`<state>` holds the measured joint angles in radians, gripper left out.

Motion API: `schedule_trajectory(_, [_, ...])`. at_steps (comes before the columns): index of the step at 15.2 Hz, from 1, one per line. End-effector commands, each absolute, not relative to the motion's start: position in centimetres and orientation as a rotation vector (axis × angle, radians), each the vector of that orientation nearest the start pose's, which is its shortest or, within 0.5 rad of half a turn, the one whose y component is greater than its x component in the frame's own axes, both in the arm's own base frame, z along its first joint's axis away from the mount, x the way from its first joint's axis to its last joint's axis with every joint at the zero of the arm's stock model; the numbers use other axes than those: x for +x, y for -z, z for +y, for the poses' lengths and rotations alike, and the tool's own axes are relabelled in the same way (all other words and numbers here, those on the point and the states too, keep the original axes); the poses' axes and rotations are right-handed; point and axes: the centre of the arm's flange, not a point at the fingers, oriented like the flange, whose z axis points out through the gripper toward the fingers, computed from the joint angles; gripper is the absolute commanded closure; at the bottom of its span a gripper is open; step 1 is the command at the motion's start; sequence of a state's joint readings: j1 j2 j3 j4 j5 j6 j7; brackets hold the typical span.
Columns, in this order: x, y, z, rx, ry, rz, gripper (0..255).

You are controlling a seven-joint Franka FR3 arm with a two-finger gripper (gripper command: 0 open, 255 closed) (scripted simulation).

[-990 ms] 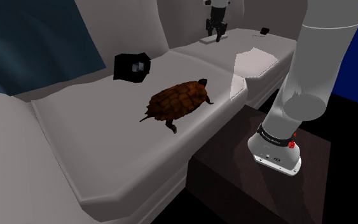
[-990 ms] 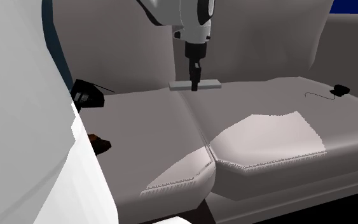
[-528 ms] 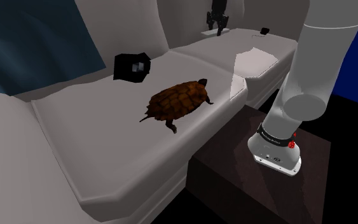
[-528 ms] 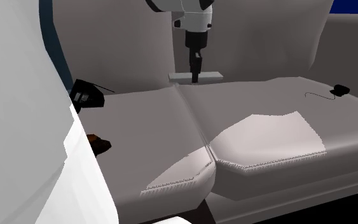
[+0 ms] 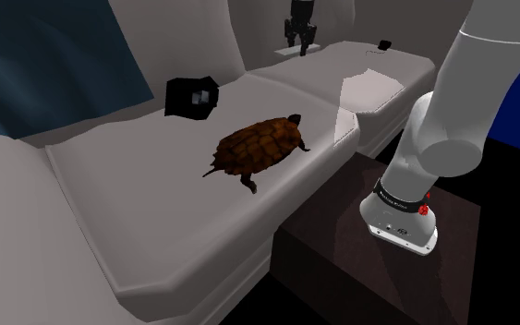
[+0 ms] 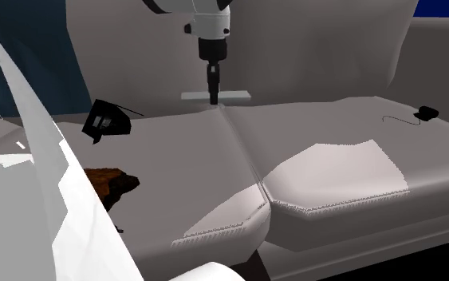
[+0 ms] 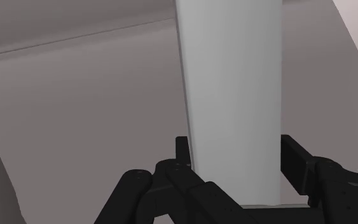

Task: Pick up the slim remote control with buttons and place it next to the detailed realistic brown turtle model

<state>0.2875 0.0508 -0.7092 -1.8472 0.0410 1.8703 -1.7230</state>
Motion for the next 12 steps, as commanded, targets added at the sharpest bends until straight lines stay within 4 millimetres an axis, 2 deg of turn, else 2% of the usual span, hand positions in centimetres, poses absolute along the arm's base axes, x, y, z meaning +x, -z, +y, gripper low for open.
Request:
schedule_trajectory(1, [52.7,-49.6,-19.9,-2.501,-0.003,-1.876,255])
schedule_trajectory(12, [54.7,-49.7,-5.5,-2.501,-0.003,-1.876,255])
